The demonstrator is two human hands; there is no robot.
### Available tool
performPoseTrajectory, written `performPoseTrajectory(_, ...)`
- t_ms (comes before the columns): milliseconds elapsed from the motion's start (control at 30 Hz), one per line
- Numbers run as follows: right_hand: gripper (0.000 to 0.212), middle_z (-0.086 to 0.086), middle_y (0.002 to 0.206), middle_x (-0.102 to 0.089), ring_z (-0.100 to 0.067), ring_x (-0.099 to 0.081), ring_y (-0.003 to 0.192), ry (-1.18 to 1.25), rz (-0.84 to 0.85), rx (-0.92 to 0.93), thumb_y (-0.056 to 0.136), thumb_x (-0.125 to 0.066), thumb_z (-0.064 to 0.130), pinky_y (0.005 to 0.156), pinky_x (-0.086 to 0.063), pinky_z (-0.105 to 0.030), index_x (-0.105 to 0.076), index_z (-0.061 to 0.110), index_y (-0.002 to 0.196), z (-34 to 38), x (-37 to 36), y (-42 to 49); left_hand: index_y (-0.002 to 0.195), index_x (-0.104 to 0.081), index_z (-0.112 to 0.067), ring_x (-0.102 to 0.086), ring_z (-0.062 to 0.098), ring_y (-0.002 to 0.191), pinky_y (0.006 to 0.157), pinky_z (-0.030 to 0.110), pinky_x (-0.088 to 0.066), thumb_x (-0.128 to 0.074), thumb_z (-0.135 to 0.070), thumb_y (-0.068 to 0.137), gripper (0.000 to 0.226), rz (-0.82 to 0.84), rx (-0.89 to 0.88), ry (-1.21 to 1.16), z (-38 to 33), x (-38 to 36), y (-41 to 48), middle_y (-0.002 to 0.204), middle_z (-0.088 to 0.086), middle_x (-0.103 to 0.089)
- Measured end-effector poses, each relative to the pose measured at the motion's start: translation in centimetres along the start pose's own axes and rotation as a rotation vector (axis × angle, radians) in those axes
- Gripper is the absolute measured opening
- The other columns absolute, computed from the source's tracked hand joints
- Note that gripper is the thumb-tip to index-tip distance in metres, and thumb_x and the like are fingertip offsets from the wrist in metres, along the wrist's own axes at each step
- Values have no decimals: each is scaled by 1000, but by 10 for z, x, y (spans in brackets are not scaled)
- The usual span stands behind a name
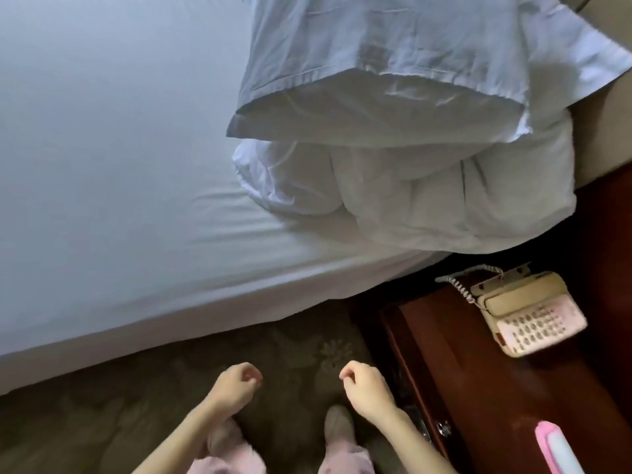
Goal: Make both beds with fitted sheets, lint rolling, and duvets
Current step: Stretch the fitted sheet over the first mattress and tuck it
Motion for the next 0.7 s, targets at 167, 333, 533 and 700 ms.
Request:
performPoseTrajectory(167,18,5,103,-64,-6,-57,94,202,-41,16,94,-50,12,67,-36,-6,-59,28,93,-21,-55,104,79,-65,-18,-64,12,66,59,23,-52,-49,-5,87,23,-112,145,-273,65,-42,91,81,1,-70)
performPoseTrajectory(333,22,-4,104,-58,-21,-54,100,452,-147,-47,92,-54,8,81,-39,-25,-56,16,112,-19,-110,216,92,-61,-13,-62,12,64,46,18,-38,-44,-5,94,19,-201,203,-630,107,-52,169,92,4,-68)
performPoseTrajectory(533,83,-8,146,-39,-34,-38,132,1287,-108,-181,82,-71,8,102,-35,-51,-23,24,147,5,-157,318,139,-35,-22,-58,25,101,76,34,-47,-68,-36,85,65,-254,222,-1105,139,-54,270,116,5,-56)
performPoseTrajectory(700,44,-4,125,-56,-22,-48,111,1549,-64,76,76,-68,-2,96,-41,-43,-57,19,113,19,-167,371,148,-25,-22,-42,33,128,104,50,-34,-82,-32,57,108,-209,-83,-1715,132,-44,345,139,11,-46)
Point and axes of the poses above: each hand's wrist, its own y-axis towards the middle knuckle, its own x-axis out of the back of the hand, z = x × y, the point moved 7 cm from there along y, towards the middle knuckle
